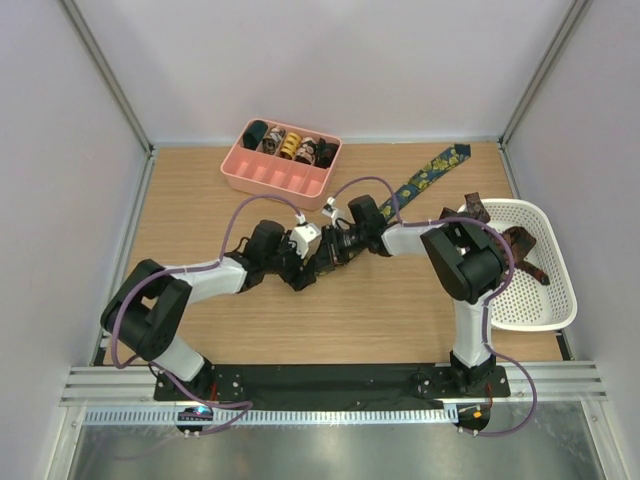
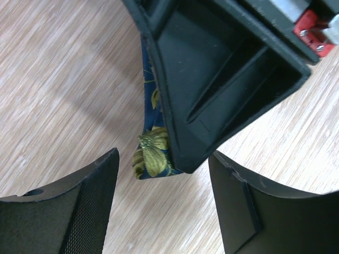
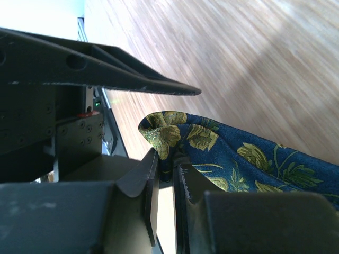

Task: Roll the ties
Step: Roll the tie

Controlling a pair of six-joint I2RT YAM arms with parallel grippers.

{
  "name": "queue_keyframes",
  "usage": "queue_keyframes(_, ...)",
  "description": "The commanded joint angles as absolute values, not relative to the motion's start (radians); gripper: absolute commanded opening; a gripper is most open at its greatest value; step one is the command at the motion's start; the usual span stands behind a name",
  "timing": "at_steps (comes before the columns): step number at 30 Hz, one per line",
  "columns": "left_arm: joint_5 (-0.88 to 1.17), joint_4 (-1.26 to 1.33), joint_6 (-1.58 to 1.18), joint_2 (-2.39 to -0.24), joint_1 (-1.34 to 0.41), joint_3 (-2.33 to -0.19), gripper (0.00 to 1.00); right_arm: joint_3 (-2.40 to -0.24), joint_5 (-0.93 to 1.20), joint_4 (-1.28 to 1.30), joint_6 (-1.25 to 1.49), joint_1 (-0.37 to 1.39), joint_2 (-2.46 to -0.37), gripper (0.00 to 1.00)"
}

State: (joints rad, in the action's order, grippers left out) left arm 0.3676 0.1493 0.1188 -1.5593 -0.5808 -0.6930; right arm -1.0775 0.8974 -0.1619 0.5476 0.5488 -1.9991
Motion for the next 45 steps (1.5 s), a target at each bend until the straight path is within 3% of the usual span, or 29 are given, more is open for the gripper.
queue_keyframes(1, 0.380, 0.189, 0.155, -1.563, -0.583, -0.726, 0.69, -1.065, 0.940, -0.215, 0.560, 0.540, -1.925, 0.15)
queue_keyframes(7, 0.365, 0.219, 0.164, -1.559, -0.583, -0.716, 0.63, -1.052, 0.950, -0.224, 0.569, 0.540, -1.922, 0.15)
queue_keyframes(12, 0.408, 0.287, 0.147, -1.540, -0.583, -0.684, 0.68, -1.043, 0.959, -0.262, 0.598, 0.538, -1.925, 0.15)
queue_keyframes(16, 0.411, 0.267, 0.146, -1.551, -0.583, -0.699, 0.64, -1.043, 0.962, -0.272, 0.606, 0.538, -1.917, 0.15)
queue_keyframes(20, 0.402, 0.241, 0.140, -1.581, -0.583, -0.721, 0.44, -1.035, 0.966, -0.284, 0.612, 0.538, -1.914, 0.15)
queue_keyframes(21, 0.403, 0.232, 0.146, -1.586, -0.584, -0.733, 0.32, -1.032, 0.968, -0.288, 0.614, 0.540, -1.913, 0.15)
queue_keyframes(22, 0.400, 0.207, 0.149, -1.589, -0.583, -0.741, 0.25, -1.032, 0.966, -0.288, 0.614, 0.538, -1.913, 0.15)
queue_keyframes(25, 0.396, 0.180, 0.152, -1.595, -0.583, -0.755, 0.18, -1.029, 0.968, -0.288, 0.614, 0.538, -1.911, 0.17)
queue_keyframes(34, 0.394, 0.095, 0.158, -1.600, -0.606, -0.785, 0.18, -1.063, 0.885, -0.141, 0.516, 0.537, -1.896, 0.47)
queue_keyframes(45, 0.293, -0.043, 0.179, -1.658, -0.706, -0.871, 0.21, -1.066, 0.784, 0.023, 0.428, 0.538, -1.830, 0.47)
